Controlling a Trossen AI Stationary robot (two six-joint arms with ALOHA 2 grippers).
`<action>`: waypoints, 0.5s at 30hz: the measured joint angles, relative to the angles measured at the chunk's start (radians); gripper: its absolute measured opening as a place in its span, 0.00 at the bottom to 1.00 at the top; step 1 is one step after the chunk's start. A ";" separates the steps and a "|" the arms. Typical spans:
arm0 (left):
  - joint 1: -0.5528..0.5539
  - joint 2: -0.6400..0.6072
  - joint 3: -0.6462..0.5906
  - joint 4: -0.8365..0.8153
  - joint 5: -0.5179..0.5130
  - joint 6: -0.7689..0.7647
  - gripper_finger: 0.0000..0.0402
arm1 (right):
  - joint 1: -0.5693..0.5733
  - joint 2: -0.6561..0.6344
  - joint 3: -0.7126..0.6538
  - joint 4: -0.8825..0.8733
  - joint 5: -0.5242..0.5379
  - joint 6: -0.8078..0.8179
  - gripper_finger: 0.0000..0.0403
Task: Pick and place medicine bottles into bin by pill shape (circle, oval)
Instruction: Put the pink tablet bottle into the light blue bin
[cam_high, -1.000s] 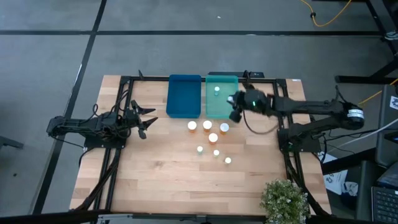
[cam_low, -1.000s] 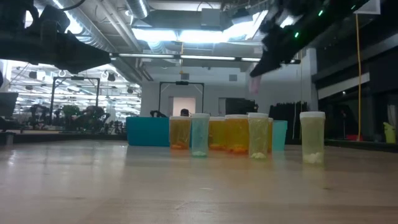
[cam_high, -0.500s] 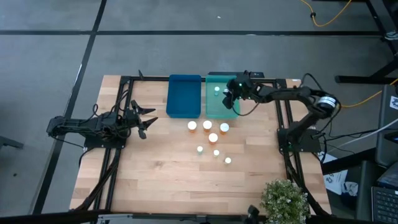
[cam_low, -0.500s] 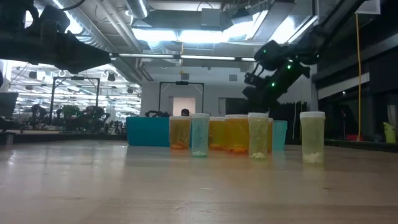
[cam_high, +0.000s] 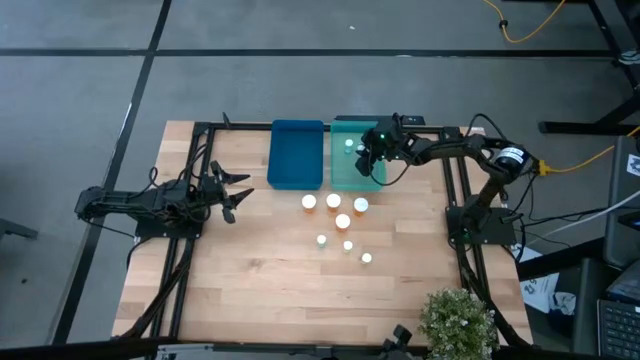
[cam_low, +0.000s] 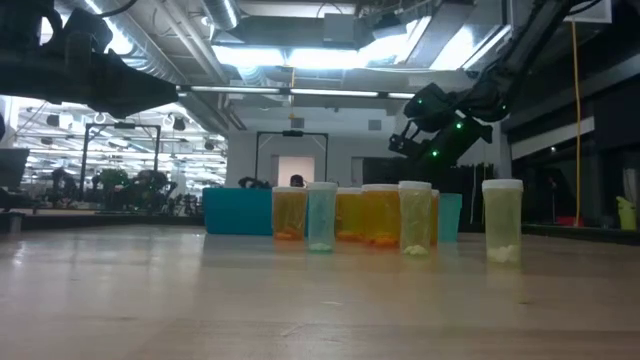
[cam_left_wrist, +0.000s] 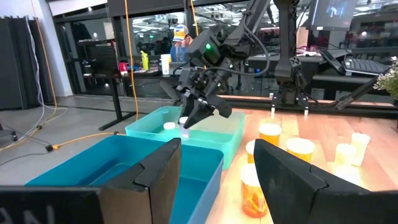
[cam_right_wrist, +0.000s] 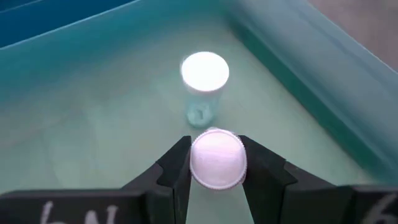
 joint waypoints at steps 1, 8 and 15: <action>0.000 0.000 0.000 0.000 0.000 0.000 0.48 | 0.000 0.000 0.000 0.001 0.000 -0.001 0.30; 0.000 0.000 0.000 0.000 0.000 0.000 0.48 | 0.000 -0.005 0.000 0.000 0.000 -0.008 0.38; 0.000 0.000 0.000 0.000 0.000 0.000 0.48 | 0.000 -0.033 -0.001 -0.004 0.001 -0.008 0.51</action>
